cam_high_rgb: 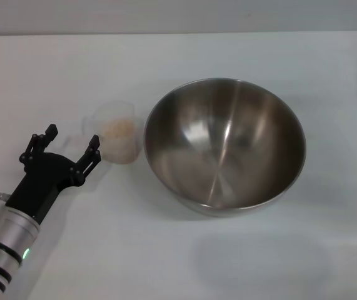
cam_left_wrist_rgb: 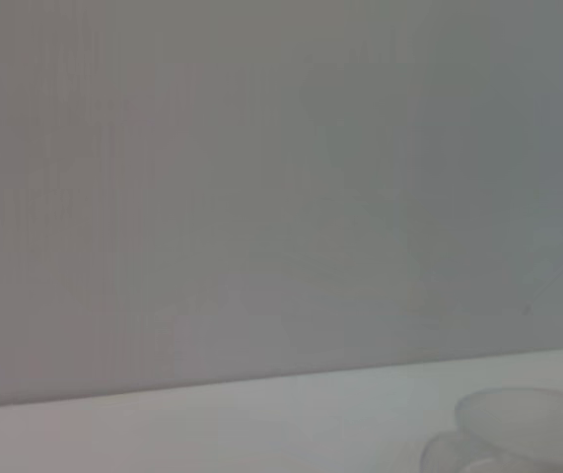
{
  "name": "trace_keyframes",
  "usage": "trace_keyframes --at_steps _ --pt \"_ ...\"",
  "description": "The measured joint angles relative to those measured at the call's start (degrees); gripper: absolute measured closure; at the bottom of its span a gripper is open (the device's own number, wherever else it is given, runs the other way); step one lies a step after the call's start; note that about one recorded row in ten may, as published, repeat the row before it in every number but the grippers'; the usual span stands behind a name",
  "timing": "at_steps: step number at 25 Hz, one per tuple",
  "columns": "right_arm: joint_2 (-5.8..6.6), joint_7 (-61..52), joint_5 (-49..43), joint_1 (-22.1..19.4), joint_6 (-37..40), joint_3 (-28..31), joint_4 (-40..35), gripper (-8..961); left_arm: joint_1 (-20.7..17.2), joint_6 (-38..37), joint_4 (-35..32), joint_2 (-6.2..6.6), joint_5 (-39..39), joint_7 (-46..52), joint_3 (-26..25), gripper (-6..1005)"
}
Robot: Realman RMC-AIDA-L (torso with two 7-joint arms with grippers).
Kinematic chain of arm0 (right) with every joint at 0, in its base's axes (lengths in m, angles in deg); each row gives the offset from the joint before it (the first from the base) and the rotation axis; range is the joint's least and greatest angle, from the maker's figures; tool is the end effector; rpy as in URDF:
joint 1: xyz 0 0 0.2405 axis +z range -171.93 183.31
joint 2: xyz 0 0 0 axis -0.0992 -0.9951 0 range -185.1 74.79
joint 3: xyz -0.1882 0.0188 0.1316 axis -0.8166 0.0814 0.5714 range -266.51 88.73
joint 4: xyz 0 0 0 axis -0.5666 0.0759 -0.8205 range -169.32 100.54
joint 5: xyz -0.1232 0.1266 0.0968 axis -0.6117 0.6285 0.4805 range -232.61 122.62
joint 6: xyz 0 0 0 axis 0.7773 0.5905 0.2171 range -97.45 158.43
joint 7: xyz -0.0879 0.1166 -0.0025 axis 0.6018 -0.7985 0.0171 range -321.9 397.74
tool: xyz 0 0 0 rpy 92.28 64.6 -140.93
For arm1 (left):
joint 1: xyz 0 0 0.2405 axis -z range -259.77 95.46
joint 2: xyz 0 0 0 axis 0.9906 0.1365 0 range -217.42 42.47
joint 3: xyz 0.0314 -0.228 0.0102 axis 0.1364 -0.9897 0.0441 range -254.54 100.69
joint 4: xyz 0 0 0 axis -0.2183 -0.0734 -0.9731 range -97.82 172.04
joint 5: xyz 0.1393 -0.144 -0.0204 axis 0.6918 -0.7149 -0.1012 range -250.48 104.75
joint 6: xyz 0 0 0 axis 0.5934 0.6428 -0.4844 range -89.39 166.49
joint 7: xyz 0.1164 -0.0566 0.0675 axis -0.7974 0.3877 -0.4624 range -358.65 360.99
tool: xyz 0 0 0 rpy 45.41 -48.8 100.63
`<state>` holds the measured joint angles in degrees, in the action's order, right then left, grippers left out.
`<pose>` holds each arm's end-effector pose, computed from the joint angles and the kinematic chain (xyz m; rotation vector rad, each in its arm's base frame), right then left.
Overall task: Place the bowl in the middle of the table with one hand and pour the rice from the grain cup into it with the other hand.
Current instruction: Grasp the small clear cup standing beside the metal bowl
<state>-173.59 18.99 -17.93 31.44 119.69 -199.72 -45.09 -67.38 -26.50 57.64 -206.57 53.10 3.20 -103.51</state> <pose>0.2604 0.3184 0.0706 -1.3009 0.3262 1.1624 -0.2895 0.2518 -0.0651 -1.8646 -0.5828 -0.6687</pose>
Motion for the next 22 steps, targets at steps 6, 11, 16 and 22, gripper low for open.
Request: trace_keyframes --at_steps 6,11,16,22 --pt "0.0 -0.03 0.0 -0.09 0.0 0.0 0.1 562 1.45 1.71 -0.76 0.0 -0.02 -0.02 -1.23 139" --pt "-0.08 -0.05 -0.22 -0.25 0.01 0.01 0.13 563 2.44 3.05 -1.45 0.0 -0.02 -0.02 -2.48 138" --pt "-0.21 -0.05 -0.38 -0.31 0.03 0.0 0.1 563 3.86 4.2 -1.91 0.0 -0.02 -0.02 -2.71 164" --pt "-0.21 -0.05 -0.44 -0.2 0.06 0.01 0.13 563 4.93 5.22 -1.99 0.0 0.0 -0.02 -2.95 204"
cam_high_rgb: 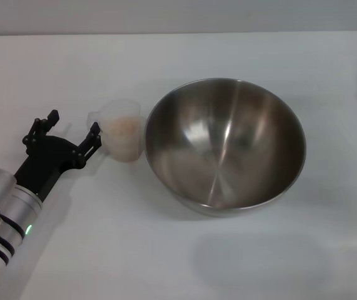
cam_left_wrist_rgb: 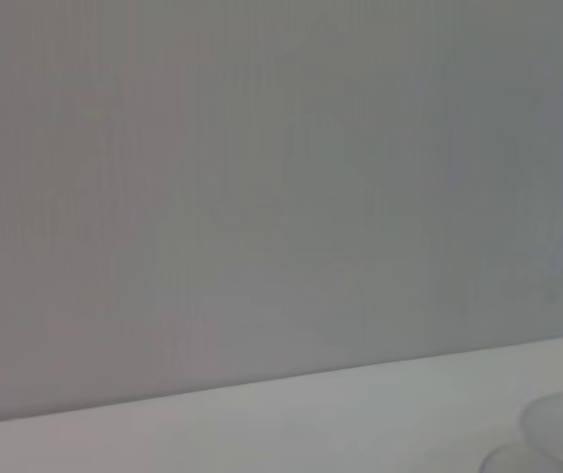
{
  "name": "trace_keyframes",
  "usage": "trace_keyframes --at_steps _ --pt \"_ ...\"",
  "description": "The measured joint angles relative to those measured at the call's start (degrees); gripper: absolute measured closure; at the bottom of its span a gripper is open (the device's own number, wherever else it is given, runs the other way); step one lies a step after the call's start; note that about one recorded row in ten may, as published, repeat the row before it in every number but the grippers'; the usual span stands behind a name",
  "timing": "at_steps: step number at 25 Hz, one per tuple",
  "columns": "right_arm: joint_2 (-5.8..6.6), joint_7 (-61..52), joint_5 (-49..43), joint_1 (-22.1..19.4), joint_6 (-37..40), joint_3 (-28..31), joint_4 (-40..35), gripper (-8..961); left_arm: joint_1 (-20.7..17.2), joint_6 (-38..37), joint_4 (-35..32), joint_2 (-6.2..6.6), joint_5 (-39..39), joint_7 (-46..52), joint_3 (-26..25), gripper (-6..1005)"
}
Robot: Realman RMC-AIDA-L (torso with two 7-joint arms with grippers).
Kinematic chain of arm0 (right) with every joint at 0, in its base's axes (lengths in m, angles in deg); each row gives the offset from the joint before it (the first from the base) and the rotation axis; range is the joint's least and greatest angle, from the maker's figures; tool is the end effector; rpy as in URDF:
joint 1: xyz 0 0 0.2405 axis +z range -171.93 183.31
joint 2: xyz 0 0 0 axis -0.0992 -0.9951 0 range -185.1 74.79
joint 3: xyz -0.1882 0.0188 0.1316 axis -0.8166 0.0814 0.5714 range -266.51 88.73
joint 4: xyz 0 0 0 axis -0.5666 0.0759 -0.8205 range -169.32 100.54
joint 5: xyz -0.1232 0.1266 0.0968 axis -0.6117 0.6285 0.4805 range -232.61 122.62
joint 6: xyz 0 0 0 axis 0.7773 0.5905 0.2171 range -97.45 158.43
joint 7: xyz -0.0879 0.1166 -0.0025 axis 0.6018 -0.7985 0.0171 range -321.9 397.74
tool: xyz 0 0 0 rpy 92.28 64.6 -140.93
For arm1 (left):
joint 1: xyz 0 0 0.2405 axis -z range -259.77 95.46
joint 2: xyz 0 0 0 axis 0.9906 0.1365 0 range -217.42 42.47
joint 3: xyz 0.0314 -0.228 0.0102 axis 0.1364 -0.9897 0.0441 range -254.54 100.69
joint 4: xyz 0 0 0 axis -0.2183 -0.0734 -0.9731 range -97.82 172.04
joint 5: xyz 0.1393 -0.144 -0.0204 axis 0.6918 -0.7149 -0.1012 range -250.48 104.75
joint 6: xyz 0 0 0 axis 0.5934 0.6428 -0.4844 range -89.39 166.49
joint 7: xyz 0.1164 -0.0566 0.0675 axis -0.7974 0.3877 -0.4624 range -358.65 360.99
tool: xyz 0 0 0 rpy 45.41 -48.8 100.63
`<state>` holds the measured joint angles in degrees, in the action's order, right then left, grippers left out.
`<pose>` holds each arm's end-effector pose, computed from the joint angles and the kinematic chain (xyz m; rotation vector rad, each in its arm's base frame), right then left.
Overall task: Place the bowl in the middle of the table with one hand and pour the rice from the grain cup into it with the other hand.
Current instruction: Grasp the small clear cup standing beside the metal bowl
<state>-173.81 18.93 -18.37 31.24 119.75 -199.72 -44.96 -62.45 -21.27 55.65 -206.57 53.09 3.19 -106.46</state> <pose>0.2606 0.3169 0.0684 -1.3076 0.3302 1.1615 -0.2885 0.2802 -0.0626 -1.8804 -0.5701 -0.6058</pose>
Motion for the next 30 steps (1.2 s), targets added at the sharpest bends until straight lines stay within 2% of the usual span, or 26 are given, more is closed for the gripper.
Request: trace_keyframes --at_steps 15,25,30 --pt "0.0 0.0 -0.06 0.3 -0.82 0.0 -0.41 563 1.49 3.47 0.82 0.0 -0.01 0.1 -1.82 302" --pt "0.01 0.01 -0.06 0.62 -0.91 0.0 -0.36 563 1.94 3.76 2.07 -0.09 -0.01 0.62 -1.58 778" --pt "0.12 0.0 -0.06 0.92 -2.06 0.0 -0.41 563 2.05 3.76 2.13 -0.09 -0.01 0.62 -1.52 907"
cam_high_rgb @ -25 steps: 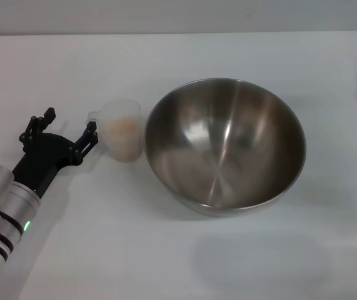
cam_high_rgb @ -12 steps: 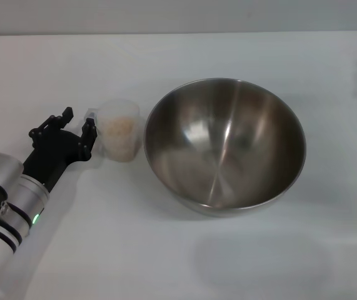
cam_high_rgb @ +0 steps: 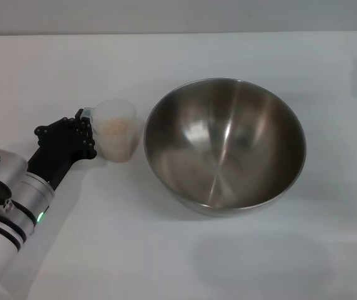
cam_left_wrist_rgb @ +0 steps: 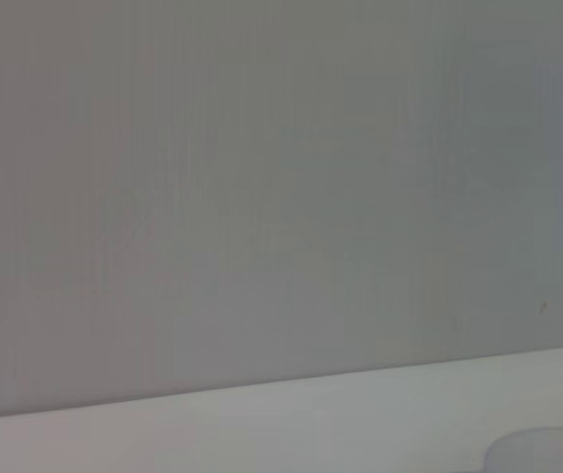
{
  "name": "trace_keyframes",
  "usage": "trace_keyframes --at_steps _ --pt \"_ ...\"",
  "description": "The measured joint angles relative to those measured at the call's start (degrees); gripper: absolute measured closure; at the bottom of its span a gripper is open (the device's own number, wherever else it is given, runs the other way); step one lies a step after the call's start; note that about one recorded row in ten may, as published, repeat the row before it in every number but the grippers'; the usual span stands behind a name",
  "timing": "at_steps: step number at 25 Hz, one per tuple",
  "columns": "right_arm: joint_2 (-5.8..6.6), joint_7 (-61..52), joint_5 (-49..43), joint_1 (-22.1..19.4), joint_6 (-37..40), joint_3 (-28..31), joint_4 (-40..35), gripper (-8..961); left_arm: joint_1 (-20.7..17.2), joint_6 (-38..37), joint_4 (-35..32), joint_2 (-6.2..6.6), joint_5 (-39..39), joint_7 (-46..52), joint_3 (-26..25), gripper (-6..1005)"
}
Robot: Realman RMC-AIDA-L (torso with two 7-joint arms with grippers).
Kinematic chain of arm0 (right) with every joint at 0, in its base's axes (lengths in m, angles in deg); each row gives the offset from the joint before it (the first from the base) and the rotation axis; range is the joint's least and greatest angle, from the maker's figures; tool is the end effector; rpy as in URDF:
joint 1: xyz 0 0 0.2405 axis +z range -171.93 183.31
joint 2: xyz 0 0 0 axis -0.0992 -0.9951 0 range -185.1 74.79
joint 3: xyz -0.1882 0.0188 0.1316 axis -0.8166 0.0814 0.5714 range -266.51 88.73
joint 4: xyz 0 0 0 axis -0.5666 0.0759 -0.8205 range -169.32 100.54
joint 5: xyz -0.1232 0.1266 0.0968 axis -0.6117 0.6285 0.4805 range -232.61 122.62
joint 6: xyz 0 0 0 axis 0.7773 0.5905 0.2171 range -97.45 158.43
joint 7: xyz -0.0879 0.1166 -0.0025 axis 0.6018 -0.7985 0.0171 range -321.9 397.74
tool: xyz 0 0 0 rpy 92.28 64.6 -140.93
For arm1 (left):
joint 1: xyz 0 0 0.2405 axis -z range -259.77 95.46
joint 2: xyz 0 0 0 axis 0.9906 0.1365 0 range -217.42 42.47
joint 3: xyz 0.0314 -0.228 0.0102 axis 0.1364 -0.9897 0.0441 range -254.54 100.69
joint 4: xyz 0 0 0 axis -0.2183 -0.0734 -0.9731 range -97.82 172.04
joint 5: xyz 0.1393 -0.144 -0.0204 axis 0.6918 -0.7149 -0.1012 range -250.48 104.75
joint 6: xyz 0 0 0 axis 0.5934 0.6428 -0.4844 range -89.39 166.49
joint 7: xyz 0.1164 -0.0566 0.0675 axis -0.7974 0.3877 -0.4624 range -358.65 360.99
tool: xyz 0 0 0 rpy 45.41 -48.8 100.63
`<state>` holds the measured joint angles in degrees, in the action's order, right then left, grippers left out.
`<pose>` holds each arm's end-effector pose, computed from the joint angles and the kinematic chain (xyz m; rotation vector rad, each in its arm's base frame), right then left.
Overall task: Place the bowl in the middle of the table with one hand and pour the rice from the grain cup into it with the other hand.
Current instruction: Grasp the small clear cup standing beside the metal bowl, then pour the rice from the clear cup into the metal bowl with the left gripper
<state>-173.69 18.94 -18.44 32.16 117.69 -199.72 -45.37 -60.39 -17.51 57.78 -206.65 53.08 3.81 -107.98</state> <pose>0.2576 0.3244 0.0663 -1.3230 0.3468 1.1565 -0.2765 0.2932 -0.0689 -1.8921 -0.6079 -0.6229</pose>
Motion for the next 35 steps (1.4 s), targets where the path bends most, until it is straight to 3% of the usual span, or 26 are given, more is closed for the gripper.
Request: trace_keyframes --at_steps 2,8,13,19,20,21,23,25,26,27,28,30,35 --pt "0.03 0.0 0.0 0.06 -0.07 0.0 -0.01 563 0.05 -0.12 0.04 0.0 0.0 -0.01 -0.18 958" --pt "0.06 0.0 0.14 0.19 0.03 0.0 -0.01 562 0.02 -2.65 0.65 0.0 0.01 -0.6 -1.04 962" --pt "0.15 0.0 0.39 0.24 -0.12 0.01 0.2 562 0.06 -10.93 1.79 0.01 -0.04 -7.3 -2.58 966" --pt "0.18 0.21 0.45 0.62 -0.13 0.0 0.09 562 1.66 -17.34 6.41 0.0 0.54 -31.42 -2.1 969" --pt "0.2 0.33 0.45 0.73 -0.13 0.0 0.04 562 2.54 -17.77 7.8 0.01 0.63 -42.92 -0.31 969" --pt "0.2 0.33 0.45 0.73 -0.13 0.0 0.04 562 2.54 -17.77 7.8 0.01 0.63 -42.92 -0.31 969" --pt "0.25 0.36 0.45 0.86 -0.13 0.02 0.02 562 3.34 -17.83 8.54 0.01 0.67 -52.35 1.64 970" --pt "0.29 0.38 0.45 1.19 -0.13 0.44 0.1 562 4.73 -17.73 9.23 0.0 0.69 -67.14 5.1 971" --pt "0.29 0.38 0.45 1.19 -0.13 0.44 0.1 562 4.73 -17.73 9.23 0.0 0.69 -67.14 5.1 970" --pt "0.29 0.38 0.45 1.28 -0.16 0.57 0.18 562 5.39 -17.32 10.02 0.0 0.72 -76.54 7.14 969" --pt "0.3 0.37 0.45 1.42 -0.22 0.73 0.26 562 5.39 -17.32 10.02 0.0 0.72 -76.54 7.14 968" --pt "0.31 0.3 0.45 1.58 -0.79 0.77 0.22 562 5.75 -17.38 11.12 0.0 0.7 -86.58 8.79 966" --pt "0.32 0.3 0.45 1.81 -1.16 0.85 -0.03 562 6.12 -17.41 11.75 0.0 2.74 -100.39 10.96 960"
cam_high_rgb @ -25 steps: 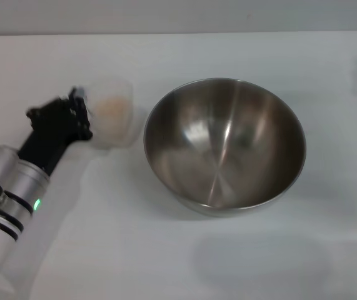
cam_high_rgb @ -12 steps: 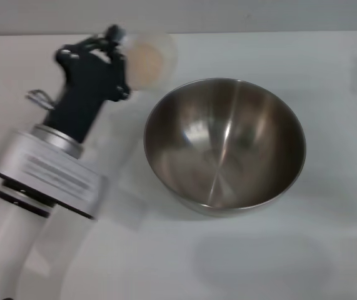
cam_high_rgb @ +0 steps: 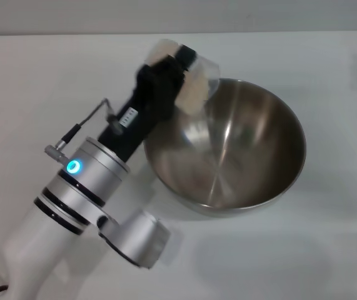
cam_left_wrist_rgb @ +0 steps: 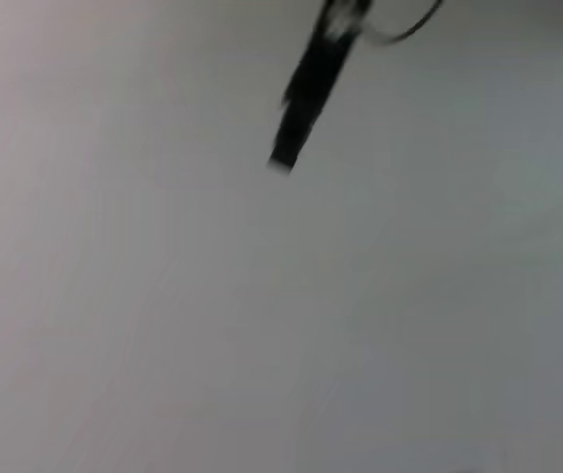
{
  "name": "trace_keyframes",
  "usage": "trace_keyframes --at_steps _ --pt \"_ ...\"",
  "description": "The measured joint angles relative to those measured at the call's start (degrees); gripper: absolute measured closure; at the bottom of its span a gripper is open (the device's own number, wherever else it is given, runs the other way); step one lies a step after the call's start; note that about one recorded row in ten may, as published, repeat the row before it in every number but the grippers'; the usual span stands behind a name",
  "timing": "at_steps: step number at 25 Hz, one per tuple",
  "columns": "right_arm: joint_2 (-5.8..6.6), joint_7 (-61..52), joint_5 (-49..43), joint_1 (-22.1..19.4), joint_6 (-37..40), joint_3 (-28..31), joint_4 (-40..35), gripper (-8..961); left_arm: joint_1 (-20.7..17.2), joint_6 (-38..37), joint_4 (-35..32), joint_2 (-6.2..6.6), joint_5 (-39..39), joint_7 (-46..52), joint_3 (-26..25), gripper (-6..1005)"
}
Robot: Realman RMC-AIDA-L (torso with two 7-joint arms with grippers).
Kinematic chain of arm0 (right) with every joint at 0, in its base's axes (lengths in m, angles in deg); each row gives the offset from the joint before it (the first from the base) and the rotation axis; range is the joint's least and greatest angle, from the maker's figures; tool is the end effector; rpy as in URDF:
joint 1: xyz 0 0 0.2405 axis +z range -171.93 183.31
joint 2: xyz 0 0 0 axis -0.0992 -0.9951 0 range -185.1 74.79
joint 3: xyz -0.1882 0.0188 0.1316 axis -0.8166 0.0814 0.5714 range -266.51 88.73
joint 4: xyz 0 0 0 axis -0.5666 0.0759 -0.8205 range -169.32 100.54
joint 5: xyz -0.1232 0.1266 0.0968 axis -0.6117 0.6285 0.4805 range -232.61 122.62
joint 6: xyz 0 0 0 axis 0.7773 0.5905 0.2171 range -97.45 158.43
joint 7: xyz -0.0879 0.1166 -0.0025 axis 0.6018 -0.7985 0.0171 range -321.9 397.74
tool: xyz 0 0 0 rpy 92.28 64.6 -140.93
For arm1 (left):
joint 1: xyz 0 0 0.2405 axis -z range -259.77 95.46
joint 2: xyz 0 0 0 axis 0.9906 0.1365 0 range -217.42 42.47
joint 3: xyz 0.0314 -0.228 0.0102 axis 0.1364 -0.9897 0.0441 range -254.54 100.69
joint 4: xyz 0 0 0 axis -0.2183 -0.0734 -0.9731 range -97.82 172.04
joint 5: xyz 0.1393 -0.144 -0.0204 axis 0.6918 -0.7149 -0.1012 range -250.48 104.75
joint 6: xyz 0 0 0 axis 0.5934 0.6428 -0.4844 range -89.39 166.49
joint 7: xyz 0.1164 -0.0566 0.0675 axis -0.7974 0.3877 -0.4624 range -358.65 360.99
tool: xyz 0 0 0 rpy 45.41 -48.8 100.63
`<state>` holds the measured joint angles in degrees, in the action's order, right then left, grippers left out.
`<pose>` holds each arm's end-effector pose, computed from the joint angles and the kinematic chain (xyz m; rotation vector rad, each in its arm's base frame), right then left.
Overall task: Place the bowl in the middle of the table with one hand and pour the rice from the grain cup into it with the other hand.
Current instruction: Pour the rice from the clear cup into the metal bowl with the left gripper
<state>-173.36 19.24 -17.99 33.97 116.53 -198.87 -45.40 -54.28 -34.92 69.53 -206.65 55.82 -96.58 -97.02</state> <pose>0.2520 0.3346 0.0701 -1.3158 0.3395 1.1600 -0.1527 0.2761 -0.0835 -1.3802 1.2323 -0.0240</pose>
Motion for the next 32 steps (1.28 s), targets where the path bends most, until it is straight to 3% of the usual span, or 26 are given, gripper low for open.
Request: trace_keyframes --at_steps 10,18,22,27,32 --pt "0.0 -0.21 -0.03 0.03 -0.01 0.03 0.01 563 -0.26 3.38 -0.53 0.0 2.91 -15.75 -0.67 950" --pt "0.0 -0.15 -0.31 0.27 0.35 0.03 0.03 563 -0.51 5.57 1.07 -0.02 4.61 -17.17 1.94 941" --pt "0.0 -0.24 -0.39 0.28 0.68 0.03 0.03 563 -0.77 5.88 1.12 0.03 4.18 -18.05 -1.22 937" --pt "0.0 -0.24 -0.43 0.29 0.72 0.03 0.02 563 -1.18 6.8 1.07 0.0 4.43 -18.1 1.03 931" --pt "0.0 -0.25 -0.45 0.29 0.76 0.03 -0.06 563 -1.48 6.22 1.27 0.03 4.21 -18.1 -1.89 926"
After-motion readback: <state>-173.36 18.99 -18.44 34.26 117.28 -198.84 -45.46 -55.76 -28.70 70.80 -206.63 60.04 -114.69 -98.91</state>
